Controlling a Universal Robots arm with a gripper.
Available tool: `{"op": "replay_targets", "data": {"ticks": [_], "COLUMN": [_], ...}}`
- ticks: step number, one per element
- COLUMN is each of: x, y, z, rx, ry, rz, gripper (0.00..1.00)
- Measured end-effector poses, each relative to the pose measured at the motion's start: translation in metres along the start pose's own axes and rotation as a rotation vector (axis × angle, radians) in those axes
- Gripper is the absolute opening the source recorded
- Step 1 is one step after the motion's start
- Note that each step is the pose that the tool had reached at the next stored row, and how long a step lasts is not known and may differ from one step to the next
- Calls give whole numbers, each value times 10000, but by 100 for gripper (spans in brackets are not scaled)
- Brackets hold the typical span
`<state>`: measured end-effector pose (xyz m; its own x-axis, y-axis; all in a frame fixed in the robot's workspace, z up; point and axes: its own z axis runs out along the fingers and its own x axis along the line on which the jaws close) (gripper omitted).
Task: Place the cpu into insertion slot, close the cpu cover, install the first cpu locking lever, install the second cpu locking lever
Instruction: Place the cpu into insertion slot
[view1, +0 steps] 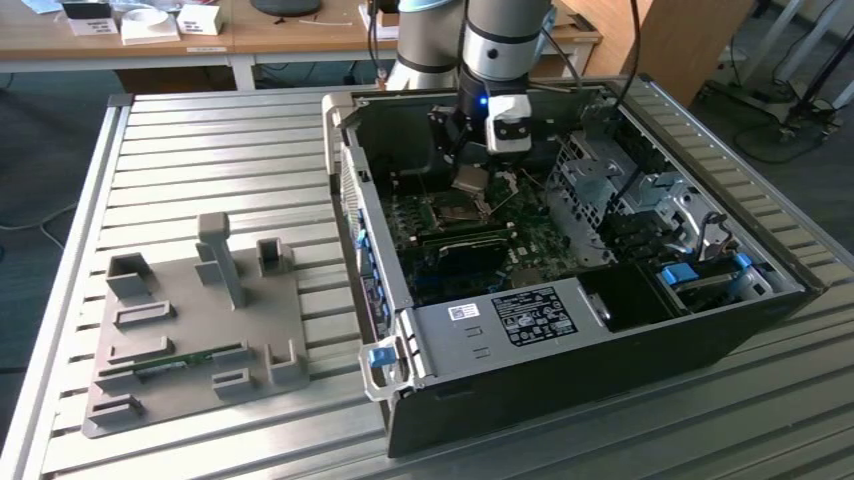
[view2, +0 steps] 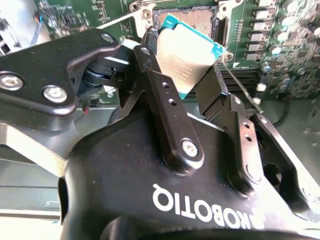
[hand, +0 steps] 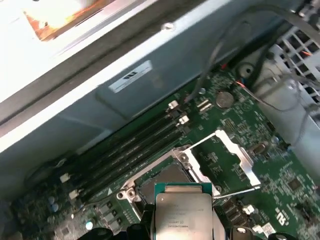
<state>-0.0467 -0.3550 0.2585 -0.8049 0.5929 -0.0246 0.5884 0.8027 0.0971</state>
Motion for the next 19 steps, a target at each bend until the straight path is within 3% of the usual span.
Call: {"op": "replay_targets", "data": {"ticks": [14,19], "x": [0,0], "y": [0,0], "z": [0,0], "rx": [59,68], "ry": [-231,-265], "rz": [2371,2721], "gripper": [54,54]}}
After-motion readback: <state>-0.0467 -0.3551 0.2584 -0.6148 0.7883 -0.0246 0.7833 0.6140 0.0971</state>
